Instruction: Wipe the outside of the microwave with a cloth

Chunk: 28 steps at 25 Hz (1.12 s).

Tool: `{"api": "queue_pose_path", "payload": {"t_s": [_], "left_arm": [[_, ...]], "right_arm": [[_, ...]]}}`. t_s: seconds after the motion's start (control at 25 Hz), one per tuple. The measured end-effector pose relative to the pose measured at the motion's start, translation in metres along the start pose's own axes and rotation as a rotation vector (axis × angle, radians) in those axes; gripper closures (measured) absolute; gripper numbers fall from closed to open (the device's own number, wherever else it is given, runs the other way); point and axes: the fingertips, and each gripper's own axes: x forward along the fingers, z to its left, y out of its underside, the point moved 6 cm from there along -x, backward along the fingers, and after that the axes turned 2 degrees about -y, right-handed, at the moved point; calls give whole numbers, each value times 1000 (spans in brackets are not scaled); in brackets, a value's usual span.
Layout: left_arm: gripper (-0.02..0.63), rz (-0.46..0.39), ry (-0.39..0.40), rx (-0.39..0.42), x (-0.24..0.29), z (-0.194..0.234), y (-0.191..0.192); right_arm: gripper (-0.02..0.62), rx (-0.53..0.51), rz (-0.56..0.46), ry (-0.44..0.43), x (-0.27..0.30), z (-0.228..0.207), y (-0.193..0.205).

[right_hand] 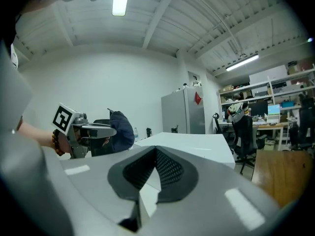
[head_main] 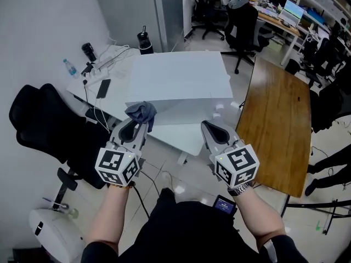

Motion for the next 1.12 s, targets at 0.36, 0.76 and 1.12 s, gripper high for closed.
{"api": "queue_pose_path", "payload": {"t_s": [0.36, 0.76, 1.12], "left_arm": [[528, 9, 135, 1, -16, -84, 9], [528, 1, 189, 6, -23, -117, 12], [528, -9, 208, 10, -21, -124, 9]], "right_arm": [[595, -24, -18, -6, -36, 18, 9], [595, -28, -21, -3, -53, 24, 16], [595, -40, -24, -1, -56, 26, 14]]}}
